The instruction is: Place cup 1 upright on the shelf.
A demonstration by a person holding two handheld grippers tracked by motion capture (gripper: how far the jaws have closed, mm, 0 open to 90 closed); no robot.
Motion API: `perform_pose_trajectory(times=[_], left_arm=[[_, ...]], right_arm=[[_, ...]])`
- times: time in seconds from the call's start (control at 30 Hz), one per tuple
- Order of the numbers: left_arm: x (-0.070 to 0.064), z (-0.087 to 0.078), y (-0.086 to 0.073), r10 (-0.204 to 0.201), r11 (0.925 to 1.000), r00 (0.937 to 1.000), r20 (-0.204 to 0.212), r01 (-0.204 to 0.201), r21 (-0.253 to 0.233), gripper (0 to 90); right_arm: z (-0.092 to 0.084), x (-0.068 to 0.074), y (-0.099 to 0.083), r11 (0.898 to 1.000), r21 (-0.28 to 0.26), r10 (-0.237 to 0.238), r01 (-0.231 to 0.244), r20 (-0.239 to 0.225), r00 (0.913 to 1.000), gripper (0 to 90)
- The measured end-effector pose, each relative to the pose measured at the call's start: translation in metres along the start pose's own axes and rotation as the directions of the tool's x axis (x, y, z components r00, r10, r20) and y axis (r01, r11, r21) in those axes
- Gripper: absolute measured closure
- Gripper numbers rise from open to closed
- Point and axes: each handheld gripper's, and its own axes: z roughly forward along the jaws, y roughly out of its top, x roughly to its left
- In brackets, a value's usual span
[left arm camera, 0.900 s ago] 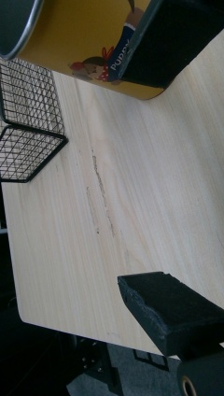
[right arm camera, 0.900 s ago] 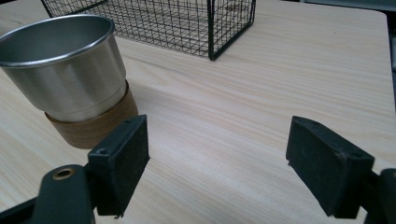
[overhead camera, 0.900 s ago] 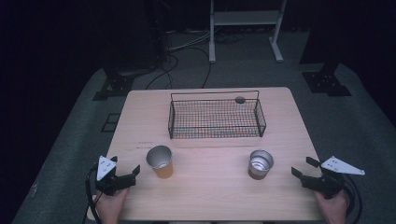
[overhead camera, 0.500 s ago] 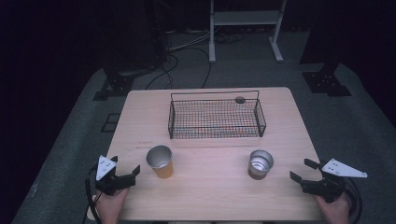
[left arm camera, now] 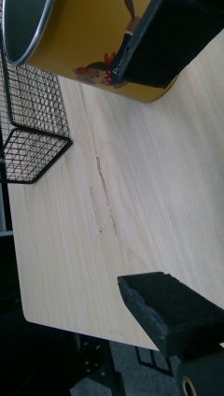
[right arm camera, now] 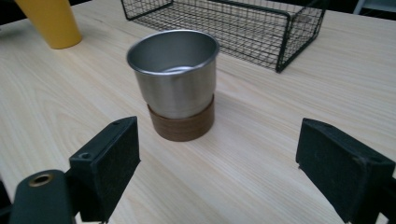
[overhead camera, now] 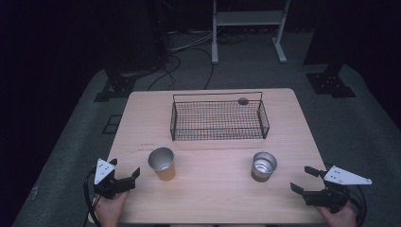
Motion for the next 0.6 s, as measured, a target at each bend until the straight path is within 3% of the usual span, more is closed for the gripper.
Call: perform_pose_trajectory(times=[0.3, 0.6], left_arm=[[0.001, -0.001, 0.000, -0.001, 1.0000, 1.0000, -0.001, 0.001, -0.002, 2.6], [0.001, -0.002, 0.000, -0.001, 1.0000, 1.0000, -0.001, 0.001, -0.001, 2.6]], right_arm=[[0.007, 0.017, 0.013, 0.999, 0.024, -0.042, 0.043, -0.043, 0.9982, 10.1], [0.020, 0.023, 0.020, 0.998, 0.047, -0.046, 0.049, -0.070, 0.9965, 7.8]])
